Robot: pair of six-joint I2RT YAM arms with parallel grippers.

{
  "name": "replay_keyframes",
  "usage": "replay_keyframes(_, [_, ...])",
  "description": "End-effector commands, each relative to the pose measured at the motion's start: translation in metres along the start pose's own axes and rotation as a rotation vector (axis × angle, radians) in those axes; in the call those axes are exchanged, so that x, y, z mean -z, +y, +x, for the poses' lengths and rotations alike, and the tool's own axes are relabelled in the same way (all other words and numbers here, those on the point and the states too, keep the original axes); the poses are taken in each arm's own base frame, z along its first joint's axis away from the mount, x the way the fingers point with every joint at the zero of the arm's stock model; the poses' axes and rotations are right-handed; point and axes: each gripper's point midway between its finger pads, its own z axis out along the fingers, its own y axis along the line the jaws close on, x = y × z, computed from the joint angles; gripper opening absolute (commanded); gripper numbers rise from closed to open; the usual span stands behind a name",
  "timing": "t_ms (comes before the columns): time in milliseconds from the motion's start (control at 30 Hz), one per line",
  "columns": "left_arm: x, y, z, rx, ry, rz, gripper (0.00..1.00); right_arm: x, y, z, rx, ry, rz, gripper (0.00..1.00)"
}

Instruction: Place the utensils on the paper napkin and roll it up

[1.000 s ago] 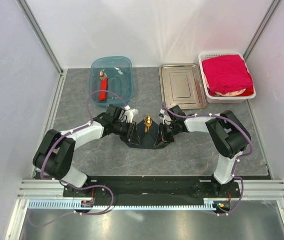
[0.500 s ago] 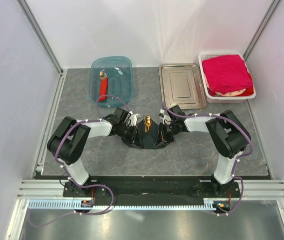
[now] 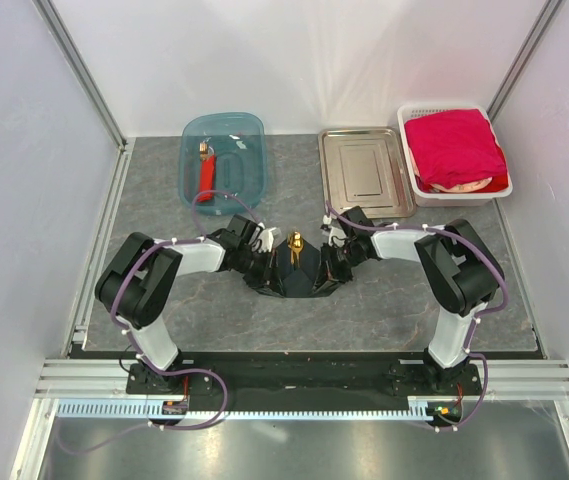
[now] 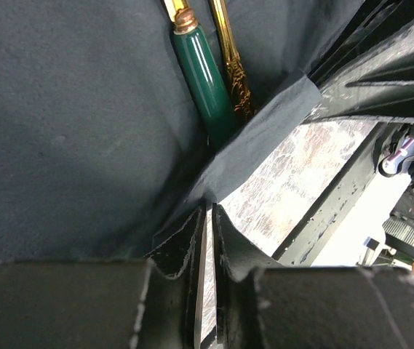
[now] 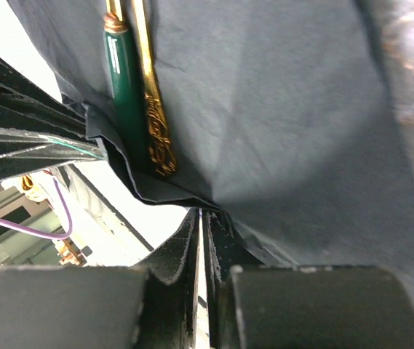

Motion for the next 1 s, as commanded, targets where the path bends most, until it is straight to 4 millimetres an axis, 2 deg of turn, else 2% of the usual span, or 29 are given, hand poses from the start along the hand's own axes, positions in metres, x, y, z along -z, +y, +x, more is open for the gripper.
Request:
replay_keyframes(0, [-0.002, 0.017, -0.004, 0.043, -0.009, -0.065, 0.13, 0.007, -0.024, -0.005, 0.021, -0.018, 0.104, 0.11])
replay_keyframes(300, [0.001, 0.017, -0.006, 0.052, -0.015, -0.061, 0.12, 0.019, -0.037, -0.003, 0.032, -0.011, 0.142, 0.11])
replay_keyframes(367, [0.001, 0.016, -0.007, 0.051, -0.016, -0.054, 0.11, 0.021, -0.035, -0.004, 0.038, -0.014, 0.136, 0.1])
replay_keyframes(500, [0.004, 0.009, -0.011, 0.035, -0.031, -0.03, 0.12, 0.028, 0.01, -0.017, 0.102, -0.042, -0.002, 0.04])
replay_keyframes(567, [0.004, 0.007, -0.009, 0.032, -0.03, -0.017, 0.12, 0.037, 0.037, -0.03, 0.161, -0.109, -0.062, 0.03])
replay_keyframes(667, [0.006, 0.004, -0.01, 0.027, -0.04, -0.01, 0.13, 0.036, 0.054, -0.036, 0.197, -0.141, -0.085, 0.03])
replay_keyframes(733, [0.007, 0.002, -0.012, 0.028, -0.046, -0.001, 0.13, 0.029, 0.054, -0.034, 0.196, -0.125, -0.087, 0.03])
replay_keyframes(967, [0.009, -0.003, -0.016, 0.024, -0.062, 0.014, 0.14, 0.005, 0.028, -0.031, 0.141, -0.077, -0.035, 0.01])
